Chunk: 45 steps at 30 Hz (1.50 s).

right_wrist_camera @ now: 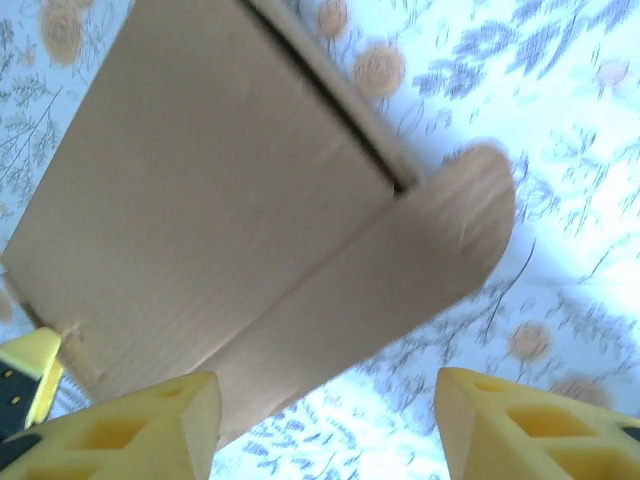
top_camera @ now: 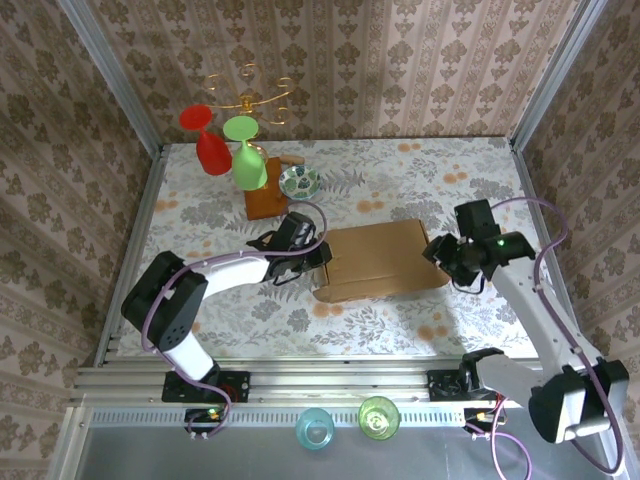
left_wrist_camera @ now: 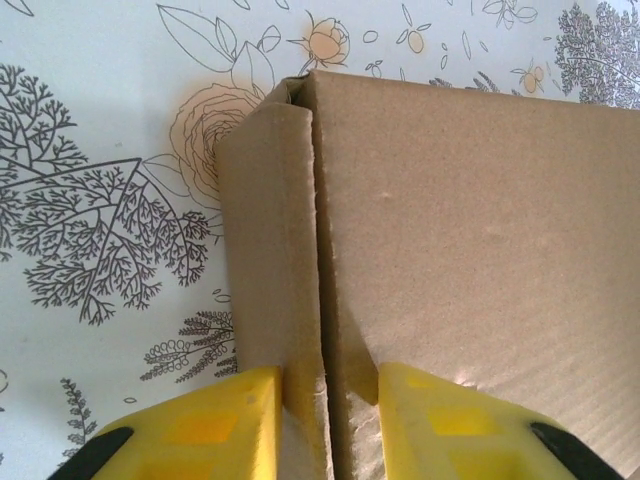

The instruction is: Fold the paper box

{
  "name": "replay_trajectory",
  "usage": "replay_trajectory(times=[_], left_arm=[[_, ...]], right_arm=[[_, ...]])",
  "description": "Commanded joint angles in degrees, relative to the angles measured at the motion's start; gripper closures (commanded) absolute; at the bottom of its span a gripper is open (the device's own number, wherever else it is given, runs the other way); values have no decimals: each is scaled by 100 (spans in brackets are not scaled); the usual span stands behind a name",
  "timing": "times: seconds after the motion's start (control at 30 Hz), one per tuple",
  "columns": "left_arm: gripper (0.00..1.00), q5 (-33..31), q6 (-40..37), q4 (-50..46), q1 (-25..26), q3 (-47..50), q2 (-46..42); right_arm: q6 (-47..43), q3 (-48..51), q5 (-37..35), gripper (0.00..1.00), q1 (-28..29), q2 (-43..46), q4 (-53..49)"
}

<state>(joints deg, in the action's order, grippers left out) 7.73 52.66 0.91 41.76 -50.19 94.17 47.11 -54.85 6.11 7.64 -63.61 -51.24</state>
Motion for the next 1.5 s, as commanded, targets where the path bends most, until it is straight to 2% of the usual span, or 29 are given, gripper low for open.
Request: replay_trajectory(times=[0.0,0.1,0.17,0.33,0.47,0.63,0.73,0.97,1.13,1.23,1.47], left_arm=[[72,43,-209,-18,-116,-221,225],[74,109,-340,-20,-189,-409,400],[74,150,-444,-62,-224,-550,535],[75,282,-625,21,-270,-702,691],[74,291,-777,-12,-278,-638,485],[59,263,-1095,-265,-315,-539,-28],[56,400,-1327,-419,-366,-463,-265],[58,1042,-1395,-621,-466,-396,-91],[59,821,-1253,-904,-397,-294,-157],[56,542,-1131,-1162,-355,-224,-375],[53,699,-758,-737,-298,2,-310]], right_arm=[[-1030,-231,256,47,-230,-724,318],[-1619,-387,308,49,-302,-1486,603],[-1946,-483,361,47,-345,-2002,729],[-2367,-542,590,45,-536,-2552,885],[-2444,-449,720,53,-703,-2625,980],[-2512,-305,923,62,-885,-2770,1084],[-2563,-273,1018,67,-931,-2877,1116],[-2581,-350,1138,71,-946,-2929,1137],[-2578,-447,1175,71,-943,-2929,1035],[-2567,-481,1203,71,-947,-2903,1000],[-2601,-553,1305,71,-948,-2955,953]])
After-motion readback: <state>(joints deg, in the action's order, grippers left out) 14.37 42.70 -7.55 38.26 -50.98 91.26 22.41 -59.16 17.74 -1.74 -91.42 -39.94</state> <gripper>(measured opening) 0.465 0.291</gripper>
